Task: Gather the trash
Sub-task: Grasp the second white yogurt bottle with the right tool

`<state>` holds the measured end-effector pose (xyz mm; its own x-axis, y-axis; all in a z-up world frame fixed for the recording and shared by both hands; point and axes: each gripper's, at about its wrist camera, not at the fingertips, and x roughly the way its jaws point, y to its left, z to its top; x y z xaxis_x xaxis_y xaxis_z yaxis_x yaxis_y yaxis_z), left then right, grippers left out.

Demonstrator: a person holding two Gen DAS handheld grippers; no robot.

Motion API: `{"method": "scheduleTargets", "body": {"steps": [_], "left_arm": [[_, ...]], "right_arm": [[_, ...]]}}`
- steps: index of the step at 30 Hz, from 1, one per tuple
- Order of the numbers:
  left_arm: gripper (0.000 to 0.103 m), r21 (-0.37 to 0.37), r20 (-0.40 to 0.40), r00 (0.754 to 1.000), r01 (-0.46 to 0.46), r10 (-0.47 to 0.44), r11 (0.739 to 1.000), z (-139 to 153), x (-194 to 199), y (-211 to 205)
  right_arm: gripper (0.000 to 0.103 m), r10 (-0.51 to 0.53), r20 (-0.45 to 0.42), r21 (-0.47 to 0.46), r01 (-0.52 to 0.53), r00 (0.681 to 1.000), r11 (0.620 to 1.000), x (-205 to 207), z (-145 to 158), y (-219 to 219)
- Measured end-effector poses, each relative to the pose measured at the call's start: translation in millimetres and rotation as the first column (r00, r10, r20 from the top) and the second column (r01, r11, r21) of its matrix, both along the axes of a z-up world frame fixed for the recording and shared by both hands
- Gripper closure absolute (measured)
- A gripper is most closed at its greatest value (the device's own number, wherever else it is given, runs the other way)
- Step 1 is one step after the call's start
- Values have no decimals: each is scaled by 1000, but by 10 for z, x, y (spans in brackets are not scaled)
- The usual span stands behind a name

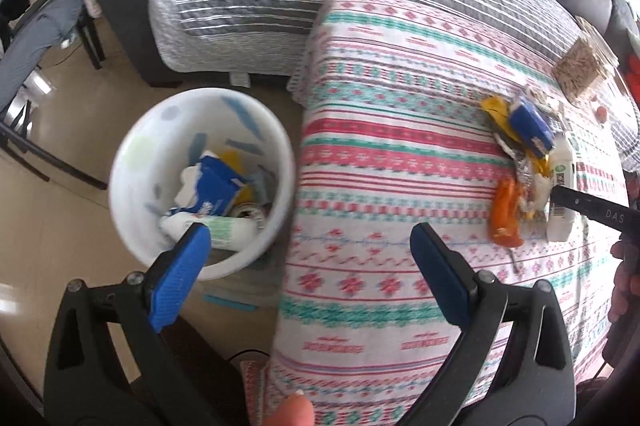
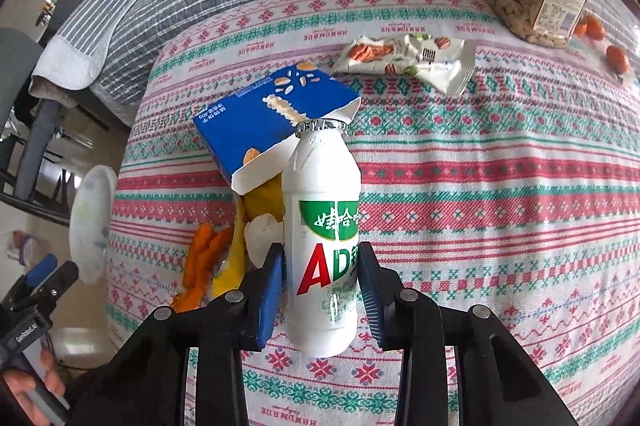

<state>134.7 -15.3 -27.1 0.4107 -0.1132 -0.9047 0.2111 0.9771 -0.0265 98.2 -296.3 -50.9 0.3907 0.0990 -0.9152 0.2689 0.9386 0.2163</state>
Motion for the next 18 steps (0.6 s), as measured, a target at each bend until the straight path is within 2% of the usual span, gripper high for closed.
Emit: {"method": "scheduleTargets", "body": {"steps": [10,15,18], "left_arm": [[4,-57,-38,994,101,-103,993,-117,8,-594],[20,-123,-74,981,169,-179,978,-221,-1,-869],[33,-146,-92,972,202,-216,969,-299,-12,-1000]], "right_arm": [[66,-17,61,-25,19,998,999,-278,263,-209],[66,-26,58,-16,27,998,999,-386,267,-326],[66,-28,57,-11,29,998,1000,-447,274,-391]]}}
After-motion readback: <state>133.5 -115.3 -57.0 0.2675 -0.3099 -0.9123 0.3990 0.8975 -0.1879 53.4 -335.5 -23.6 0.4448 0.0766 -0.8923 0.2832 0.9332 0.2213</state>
